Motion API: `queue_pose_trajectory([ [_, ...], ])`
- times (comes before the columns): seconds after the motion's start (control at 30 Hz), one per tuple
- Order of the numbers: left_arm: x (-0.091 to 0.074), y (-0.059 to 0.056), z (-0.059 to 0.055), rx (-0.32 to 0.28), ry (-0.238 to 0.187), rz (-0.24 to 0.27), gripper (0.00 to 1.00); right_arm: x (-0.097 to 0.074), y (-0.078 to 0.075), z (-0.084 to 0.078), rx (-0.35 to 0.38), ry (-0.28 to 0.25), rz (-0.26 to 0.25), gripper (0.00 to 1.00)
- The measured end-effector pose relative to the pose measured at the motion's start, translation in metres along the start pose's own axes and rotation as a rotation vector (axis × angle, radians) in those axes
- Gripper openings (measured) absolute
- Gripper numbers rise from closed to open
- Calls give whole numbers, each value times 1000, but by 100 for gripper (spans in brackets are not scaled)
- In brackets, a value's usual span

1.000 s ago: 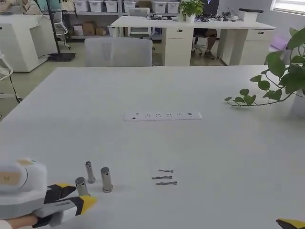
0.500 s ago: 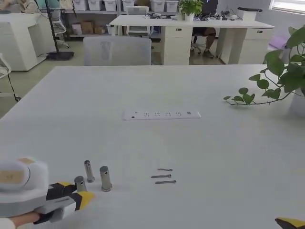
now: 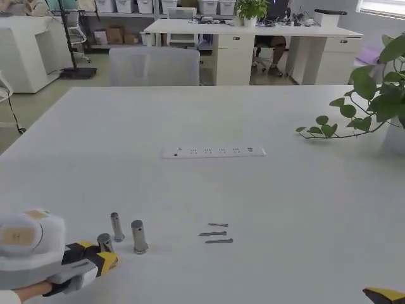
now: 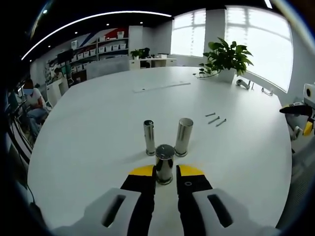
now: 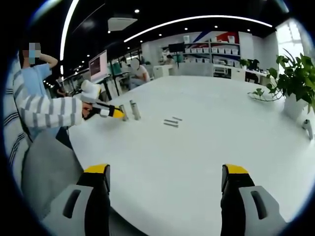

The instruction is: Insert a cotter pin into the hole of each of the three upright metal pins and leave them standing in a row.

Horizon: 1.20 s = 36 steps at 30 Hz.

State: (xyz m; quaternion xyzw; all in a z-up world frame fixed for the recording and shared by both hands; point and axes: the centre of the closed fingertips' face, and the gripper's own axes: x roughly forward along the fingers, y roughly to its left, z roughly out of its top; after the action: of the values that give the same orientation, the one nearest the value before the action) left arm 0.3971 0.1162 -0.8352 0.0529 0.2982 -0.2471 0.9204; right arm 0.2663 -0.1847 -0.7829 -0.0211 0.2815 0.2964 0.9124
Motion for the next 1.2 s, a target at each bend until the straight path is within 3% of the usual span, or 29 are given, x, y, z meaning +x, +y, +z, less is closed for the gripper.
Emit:
queue_pose_trajectory([
  [1.2, 7, 7, 0, 66, -8, 12, 11, 0, 0, -1, 9, 5, -1, 94],
])
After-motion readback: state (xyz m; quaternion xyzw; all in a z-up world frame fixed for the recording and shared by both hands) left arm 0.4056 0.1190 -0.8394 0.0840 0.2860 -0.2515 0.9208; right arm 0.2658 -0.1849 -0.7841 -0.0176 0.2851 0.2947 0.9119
